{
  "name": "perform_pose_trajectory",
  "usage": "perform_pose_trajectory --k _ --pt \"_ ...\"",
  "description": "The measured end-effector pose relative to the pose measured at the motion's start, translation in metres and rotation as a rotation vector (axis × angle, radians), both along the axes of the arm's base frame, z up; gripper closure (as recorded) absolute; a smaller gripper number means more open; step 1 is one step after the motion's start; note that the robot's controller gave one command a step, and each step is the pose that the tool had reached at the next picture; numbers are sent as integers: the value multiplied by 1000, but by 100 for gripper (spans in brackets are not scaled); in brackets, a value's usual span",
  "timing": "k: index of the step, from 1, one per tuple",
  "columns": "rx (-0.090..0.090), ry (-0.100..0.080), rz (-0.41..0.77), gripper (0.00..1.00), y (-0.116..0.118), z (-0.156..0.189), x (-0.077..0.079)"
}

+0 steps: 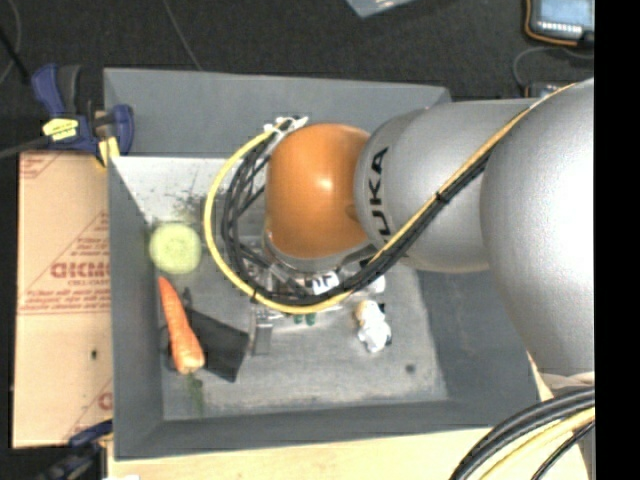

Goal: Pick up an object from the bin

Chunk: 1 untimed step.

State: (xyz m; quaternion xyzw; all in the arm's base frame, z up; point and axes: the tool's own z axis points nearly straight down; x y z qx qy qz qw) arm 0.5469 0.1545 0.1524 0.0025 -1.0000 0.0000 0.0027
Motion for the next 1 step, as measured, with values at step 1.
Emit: perform_pose_trajectory --k 1 --pt "1 -8 -4 0 -1 5 2"
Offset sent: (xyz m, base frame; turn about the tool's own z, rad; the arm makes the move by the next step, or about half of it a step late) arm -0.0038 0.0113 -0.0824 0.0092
